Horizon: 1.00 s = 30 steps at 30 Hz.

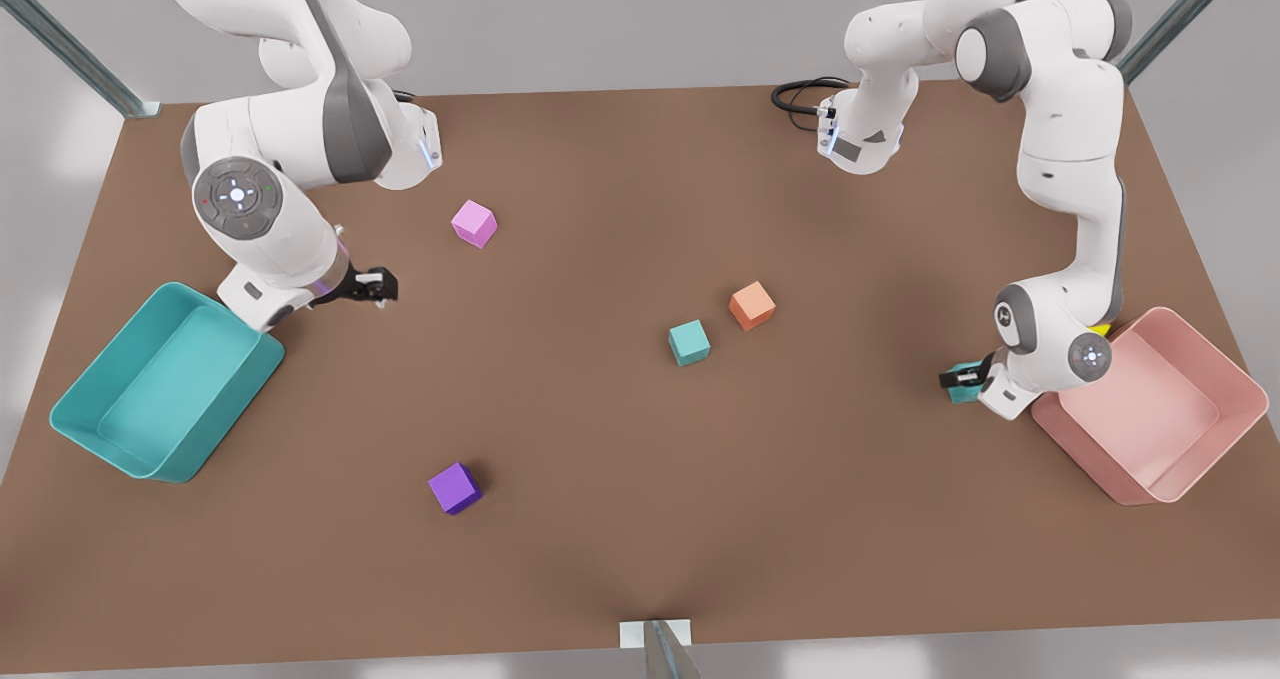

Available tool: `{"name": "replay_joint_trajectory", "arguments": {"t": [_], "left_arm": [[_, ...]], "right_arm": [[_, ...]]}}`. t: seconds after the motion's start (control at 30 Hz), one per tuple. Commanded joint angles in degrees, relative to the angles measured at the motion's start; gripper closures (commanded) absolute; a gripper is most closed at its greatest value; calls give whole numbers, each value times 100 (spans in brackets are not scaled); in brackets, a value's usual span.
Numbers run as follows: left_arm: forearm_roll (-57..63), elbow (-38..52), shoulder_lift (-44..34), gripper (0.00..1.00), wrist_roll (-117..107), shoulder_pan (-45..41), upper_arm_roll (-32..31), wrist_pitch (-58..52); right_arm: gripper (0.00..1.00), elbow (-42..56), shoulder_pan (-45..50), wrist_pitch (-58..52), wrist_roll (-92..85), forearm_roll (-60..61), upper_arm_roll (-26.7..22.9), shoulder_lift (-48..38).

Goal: Stack the two blue cubes on top of each other

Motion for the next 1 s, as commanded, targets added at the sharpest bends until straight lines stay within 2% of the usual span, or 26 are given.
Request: {"name": "replay_joint_trajectory", "arguments": {"t": [0.0, 0.07, 0.1, 0.17, 0.2, 0.27, 0.3, 0.33, 0.43, 0.57, 0.7, 0.73, 0.97], "left_arm": [[-186, 11, -111, 60, 438, -7, -30, -31], [-177, 29, -321, 60, 236, -165, -47, -444], [-151, 186, -480, 58, -570, -331, -239, -1004], [-81, 802, -507, 58, -2215, -1263, -425, -2114], [-72, 978, -507, 57, -2910, -1632, -820, -2334], [-81, 1215, -472, 57, -3947, -1957, -1768, -2334], [-89, 1470, -305, 57, -4483, -2203, -1963, -2325], [-98, 1585, -243, 57, -4748, -2441, -1972, -2317], [-46, 2594, 609, 57, -5564, -2836, -1972, -2299], [-19, 2420, 601, 57, -5609, -2960, -2104, -2211], [-28, 522, -392, 57, -5618, -2898, -2200, -313], [-28, 354, -506, 57, -5618, -2889, -2201, -181], [-19, 161, -586, 56, -5592, -2819, -2279, 355]], "right_arm": [[0, -8, -21, -116, -1782, 6, 1, 3], [0, -16, -21, -116, -1782, 23, 1, 3], [0, -16, -21, -116, -1782, 15, 1, 3], [0, -16, -12, -116, -1773, 15, 1, 38], [0, -16, -12, -116, -1782, 15, 1, 38], [0, -16, -21, -116, -1782, 6, 1, 38], [0, -16, -21, -116, -1782, 6, 1, 38], [0, -16, -21, -116, -1773, 6, 1, 56], [0, -16, -21, -116, -1782, 6, 1, 64], [0, -16, -21, -116, -1782, 15, 1, 64], [0, -8, -21, -116, -1774, 6, 1, 99], [0, -8, -21, -116, -1773, 6, 1, 99], [0, -16, -21, -107, -1773, 6, 1, 108]]}}
